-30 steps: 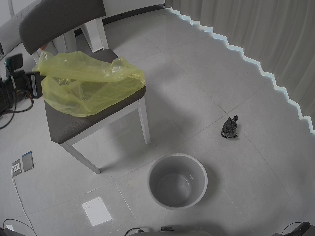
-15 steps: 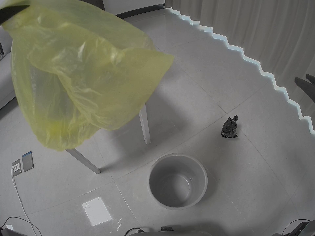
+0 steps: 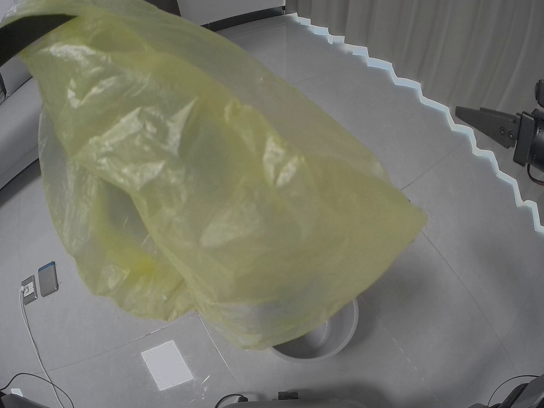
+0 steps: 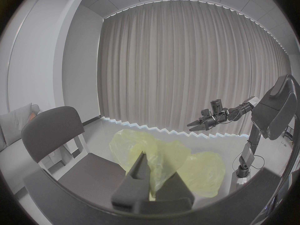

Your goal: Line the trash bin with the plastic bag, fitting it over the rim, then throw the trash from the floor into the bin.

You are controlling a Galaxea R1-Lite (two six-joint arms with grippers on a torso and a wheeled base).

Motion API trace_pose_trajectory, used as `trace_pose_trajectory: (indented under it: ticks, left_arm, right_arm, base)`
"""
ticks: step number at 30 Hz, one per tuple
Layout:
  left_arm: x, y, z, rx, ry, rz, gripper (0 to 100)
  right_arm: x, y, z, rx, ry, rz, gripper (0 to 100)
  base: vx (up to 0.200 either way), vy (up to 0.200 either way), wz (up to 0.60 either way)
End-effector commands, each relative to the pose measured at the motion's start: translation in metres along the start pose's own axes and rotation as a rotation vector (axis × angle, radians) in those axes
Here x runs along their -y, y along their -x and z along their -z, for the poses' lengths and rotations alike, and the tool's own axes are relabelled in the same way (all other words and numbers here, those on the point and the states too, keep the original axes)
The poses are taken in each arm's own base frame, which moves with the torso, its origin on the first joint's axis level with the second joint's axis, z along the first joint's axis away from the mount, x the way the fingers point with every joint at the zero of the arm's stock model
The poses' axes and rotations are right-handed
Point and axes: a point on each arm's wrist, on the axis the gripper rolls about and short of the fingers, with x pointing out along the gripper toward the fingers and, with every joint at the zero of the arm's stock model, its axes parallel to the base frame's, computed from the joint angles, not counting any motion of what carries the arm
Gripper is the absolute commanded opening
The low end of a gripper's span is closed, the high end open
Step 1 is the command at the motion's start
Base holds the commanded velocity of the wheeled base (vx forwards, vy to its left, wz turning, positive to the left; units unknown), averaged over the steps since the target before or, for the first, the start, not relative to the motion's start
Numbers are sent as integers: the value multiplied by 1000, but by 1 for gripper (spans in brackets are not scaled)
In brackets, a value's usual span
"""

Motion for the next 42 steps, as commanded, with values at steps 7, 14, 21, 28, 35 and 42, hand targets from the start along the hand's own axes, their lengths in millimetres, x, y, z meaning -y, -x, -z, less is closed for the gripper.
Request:
trace_pose_trajectory:
  ticks: [7, 14, 21, 28, 35, 42]
  left_arm:
    - [1, -12, 1, -4, -8, 7, 0]
    - [1, -12, 1, 3, -8, 2, 0]
    - [1, -14, 0, 6, -14, 2, 0]
    - [0, -13, -1, 11, -31, 4, 0]
    - [1, -14, -1, 9, -31, 6, 0]
    - [1, -14, -1, 10, -32, 5, 0]
  right_arm:
    - [-32, -2, 47, -171, -65, -180, 100]
    - [-41, 24, 59, -175, -58, -227, 100]
    - [-49, 32, 69, -199, -50, -272, 100]
    - [-41, -14, 55, -206, -68, -236, 100]
    - [-37, -48, 52, -221, -73, -244, 100]
    - [-45, -46, 65, -267, -72, -278, 100]
  base:
    - [0, 0, 0]
    - [0, 0, 0]
    - [0, 0, 0]
    - [0, 0, 0]
    - [0, 0, 0]
    - [0, 0, 0]
